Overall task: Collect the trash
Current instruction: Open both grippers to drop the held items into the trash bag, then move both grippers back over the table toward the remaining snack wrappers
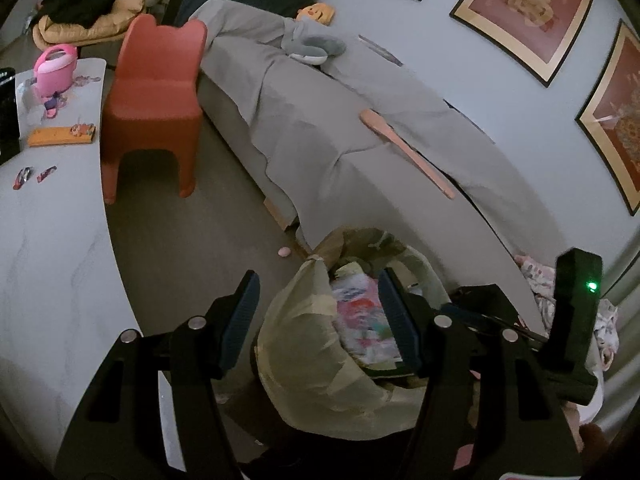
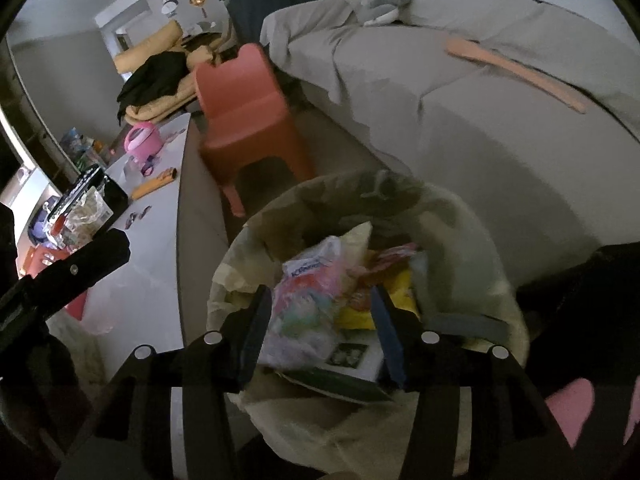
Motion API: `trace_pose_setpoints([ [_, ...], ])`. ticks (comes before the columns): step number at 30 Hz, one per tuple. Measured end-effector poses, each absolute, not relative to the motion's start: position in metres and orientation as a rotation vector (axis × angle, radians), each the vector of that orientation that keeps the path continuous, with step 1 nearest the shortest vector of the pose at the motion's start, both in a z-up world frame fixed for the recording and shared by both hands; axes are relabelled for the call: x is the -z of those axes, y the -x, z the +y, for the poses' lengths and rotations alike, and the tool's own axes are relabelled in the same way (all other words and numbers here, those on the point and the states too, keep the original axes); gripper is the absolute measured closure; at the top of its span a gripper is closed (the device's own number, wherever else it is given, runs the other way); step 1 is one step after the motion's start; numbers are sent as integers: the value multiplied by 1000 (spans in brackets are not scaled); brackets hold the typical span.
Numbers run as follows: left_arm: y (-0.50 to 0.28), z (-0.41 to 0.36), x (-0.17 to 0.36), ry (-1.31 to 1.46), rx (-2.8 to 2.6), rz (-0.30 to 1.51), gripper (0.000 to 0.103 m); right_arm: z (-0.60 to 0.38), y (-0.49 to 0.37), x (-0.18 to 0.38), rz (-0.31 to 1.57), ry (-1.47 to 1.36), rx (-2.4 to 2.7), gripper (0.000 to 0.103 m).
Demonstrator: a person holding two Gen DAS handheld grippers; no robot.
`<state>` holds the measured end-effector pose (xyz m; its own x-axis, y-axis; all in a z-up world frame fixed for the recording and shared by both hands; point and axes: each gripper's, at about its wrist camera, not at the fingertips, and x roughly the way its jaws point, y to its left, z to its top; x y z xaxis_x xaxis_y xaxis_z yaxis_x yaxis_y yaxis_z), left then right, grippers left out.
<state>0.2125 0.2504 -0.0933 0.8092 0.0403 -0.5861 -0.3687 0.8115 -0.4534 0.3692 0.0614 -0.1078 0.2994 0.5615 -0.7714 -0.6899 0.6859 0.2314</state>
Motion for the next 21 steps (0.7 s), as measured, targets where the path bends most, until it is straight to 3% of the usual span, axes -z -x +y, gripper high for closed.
trace_pose_setpoints([
  [8,-217,216,77,522,-171,585,44,-22,-345,67,867,130,-721,54],
  [21,-241,64,59,262,195,631,39,-235,-257,45,730,18,-350,54],
])
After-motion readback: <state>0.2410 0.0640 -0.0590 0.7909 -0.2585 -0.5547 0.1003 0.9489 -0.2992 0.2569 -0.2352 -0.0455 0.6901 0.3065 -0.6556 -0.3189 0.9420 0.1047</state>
